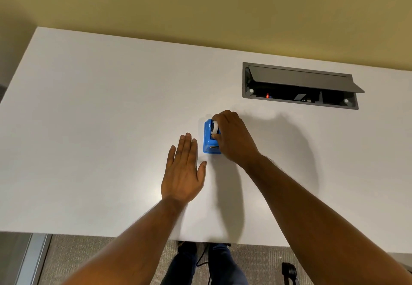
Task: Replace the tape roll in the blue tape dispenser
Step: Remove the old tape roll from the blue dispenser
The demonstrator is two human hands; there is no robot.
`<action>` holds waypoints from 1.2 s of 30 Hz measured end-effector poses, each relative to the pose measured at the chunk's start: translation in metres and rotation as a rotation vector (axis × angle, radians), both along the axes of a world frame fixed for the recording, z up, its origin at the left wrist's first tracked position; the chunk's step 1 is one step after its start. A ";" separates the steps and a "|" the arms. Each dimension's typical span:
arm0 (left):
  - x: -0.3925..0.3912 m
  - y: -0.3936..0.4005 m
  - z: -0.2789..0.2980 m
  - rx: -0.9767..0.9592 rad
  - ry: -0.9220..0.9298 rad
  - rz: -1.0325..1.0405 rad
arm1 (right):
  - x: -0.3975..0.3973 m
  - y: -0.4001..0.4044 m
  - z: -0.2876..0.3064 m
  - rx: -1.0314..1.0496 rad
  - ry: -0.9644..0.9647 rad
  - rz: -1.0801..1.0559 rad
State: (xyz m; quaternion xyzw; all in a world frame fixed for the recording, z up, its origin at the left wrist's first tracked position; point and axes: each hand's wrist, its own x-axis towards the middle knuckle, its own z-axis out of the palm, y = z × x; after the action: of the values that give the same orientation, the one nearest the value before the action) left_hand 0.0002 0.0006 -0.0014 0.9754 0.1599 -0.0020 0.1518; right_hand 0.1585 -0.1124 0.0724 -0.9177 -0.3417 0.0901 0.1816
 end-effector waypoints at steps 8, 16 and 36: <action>0.000 0.000 0.001 -0.023 0.008 0.001 | -0.004 0.000 0.004 -0.021 -0.032 0.004; 0.030 -0.018 0.012 -0.212 -0.057 0.128 | -0.001 0.000 0.004 0.003 0.000 -0.012; 0.059 -0.050 0.016 -0.340 -0.146 0.337 | 0.006 -0.004 0.009 0.052 0.086 -0.051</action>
State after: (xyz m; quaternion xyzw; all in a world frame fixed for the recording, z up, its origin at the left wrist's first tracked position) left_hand 0.0593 -0.0490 0.0147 0.8931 0.3061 0.0669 0.3229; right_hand 0.1644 -0.1166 0.0818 -0.9164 -0.3121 0.1159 0.2223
